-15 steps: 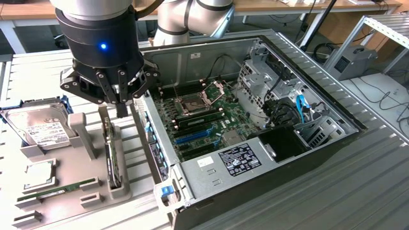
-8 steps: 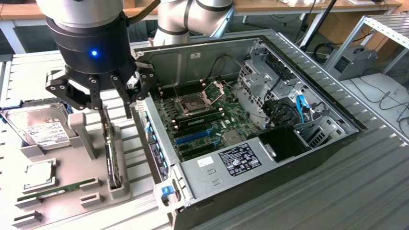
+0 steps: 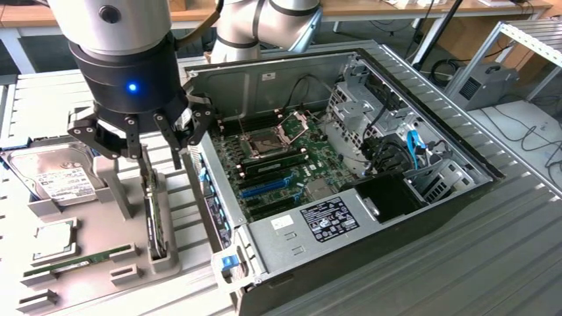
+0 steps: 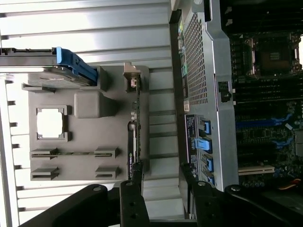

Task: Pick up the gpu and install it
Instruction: 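Pick up the gpu and move the gpu toward the slot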

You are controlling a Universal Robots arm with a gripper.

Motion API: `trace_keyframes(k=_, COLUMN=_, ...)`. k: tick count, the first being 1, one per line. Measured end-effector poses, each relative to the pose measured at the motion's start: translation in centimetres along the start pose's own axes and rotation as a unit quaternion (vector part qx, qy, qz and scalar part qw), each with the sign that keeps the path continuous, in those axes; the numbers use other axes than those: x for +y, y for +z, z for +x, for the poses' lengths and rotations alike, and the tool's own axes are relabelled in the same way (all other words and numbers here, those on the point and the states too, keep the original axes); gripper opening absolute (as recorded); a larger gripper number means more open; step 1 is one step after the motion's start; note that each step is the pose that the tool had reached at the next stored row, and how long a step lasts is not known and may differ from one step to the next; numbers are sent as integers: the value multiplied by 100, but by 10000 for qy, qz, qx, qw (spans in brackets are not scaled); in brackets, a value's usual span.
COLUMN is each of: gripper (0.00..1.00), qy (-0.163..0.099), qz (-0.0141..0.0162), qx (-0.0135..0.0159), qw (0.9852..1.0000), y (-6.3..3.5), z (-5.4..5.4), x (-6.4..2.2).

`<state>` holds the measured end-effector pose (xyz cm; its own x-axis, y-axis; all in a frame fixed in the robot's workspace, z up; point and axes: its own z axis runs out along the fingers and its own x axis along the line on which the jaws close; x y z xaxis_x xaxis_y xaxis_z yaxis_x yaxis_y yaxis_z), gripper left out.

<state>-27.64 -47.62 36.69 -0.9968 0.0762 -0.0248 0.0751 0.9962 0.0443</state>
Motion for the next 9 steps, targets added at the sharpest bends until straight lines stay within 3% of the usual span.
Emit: trace_keyframes(k=9, gripper=44, qy=0, qz=0, qx=0, qw=10000, y=29, z=1, x=-1)
